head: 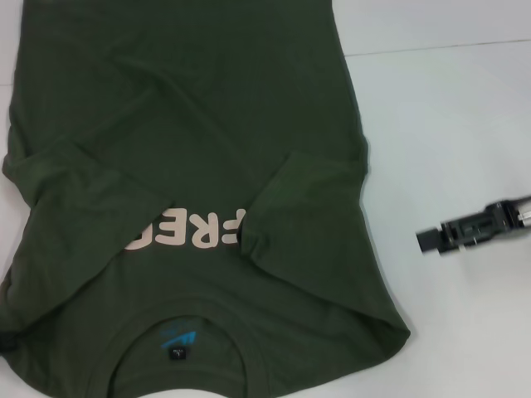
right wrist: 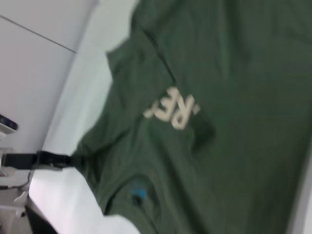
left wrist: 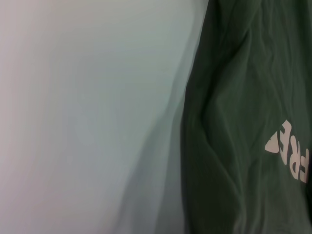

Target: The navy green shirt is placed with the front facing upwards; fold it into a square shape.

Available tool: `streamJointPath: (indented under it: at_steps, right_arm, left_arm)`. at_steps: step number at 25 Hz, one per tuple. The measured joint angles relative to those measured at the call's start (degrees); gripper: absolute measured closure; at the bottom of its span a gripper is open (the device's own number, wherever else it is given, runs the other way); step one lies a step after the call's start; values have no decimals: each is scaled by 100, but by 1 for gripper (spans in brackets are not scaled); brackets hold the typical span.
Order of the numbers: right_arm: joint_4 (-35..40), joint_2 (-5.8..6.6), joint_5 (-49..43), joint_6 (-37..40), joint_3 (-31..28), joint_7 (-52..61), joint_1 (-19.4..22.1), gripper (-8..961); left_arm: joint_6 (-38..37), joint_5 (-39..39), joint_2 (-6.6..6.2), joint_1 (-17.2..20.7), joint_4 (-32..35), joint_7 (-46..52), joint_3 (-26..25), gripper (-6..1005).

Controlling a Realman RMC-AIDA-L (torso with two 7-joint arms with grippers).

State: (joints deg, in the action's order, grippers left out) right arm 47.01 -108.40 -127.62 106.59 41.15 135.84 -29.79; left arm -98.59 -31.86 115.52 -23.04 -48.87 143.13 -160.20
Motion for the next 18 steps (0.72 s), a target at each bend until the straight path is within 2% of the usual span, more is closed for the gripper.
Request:
streamJointPath:
  at_steps: [3, 5, 13, 18]
  right_arm:
    - [-614, 146, -327, -9, 20, 158, -158, 87]
    - [-767, 135, -454, -41, 31, 115, -205, 87]
    - [-839, -126, -1187, -280, 72, -106, -335, 86]
    - [-845, -257, -1303, -518, 145, -248, -390, 87]
  left_arm:
    - [1, -8, -10, -16, 22, -28, -1, 971]
    - [2, -13, -11, -20, 24, -33, -2, 971]
    - [0, -23, -12, -47, 2, -40, -2, 971]
    - [-5, -28, -29, -66, 23, -45, -2, 971]
